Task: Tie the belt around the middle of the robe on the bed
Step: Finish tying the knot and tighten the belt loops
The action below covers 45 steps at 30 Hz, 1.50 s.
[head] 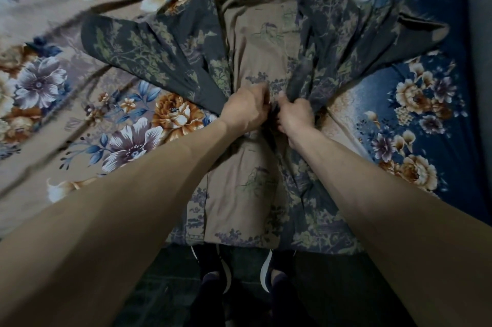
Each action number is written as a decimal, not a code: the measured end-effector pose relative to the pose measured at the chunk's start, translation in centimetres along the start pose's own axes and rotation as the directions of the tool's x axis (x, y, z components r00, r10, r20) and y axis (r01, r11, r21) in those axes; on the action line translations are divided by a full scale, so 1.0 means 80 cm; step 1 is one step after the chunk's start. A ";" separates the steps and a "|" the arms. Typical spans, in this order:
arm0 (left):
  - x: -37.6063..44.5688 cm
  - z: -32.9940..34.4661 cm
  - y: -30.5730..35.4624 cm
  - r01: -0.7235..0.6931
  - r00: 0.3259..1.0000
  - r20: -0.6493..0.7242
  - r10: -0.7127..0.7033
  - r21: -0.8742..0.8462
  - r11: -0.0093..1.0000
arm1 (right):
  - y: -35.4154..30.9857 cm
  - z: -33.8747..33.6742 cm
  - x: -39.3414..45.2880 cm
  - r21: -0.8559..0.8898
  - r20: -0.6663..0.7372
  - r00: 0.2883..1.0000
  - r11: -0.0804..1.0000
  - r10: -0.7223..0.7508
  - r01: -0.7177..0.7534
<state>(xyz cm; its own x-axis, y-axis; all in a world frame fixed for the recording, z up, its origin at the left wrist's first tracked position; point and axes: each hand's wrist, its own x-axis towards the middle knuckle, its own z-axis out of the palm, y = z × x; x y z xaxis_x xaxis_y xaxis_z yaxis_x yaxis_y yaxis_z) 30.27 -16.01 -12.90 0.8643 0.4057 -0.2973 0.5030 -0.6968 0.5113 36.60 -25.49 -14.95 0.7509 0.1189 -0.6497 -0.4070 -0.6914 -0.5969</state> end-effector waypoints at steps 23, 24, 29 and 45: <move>0.007 -0.004 -0.043 0.578 0.798 0.495 -0.343 -0.790 0.207 | 0.051 0.001 0.004 0.131 0.147 0.979 0.979 0.139 -0.158; 0.005 -0.004 -0.047 0.575 0.806 0.499 -0.319 -0.787 0.223 | 0.053 0.000 0.005 0.118 0.135 0.983 0.983 0.124 -0.140; -0.007 0.002 -0.066 0.515 0.824 0.513 -0.241 -0.498 0.698 | 0.073 -0.016 0.006 0.008 0.094 0.989 0.993 0.118 -0.119; 0.006 0.008 -0.080 0.143 0.943 0.271 -0.192 0.191 0.971 | 0.107 -0.026 0.025 -0.082 0.024 0.969 0.966 0.247 -0.245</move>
<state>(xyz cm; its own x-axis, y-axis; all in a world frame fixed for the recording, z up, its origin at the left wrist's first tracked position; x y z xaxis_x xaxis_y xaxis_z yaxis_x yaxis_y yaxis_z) 27.46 -11.78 -16.83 0.7184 0.3565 -0.5973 0.6123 -0.7316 0.2998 35.69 -32.64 -20.39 0.6142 -0.0388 -0.7882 -0.5341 -0.7558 -0.3789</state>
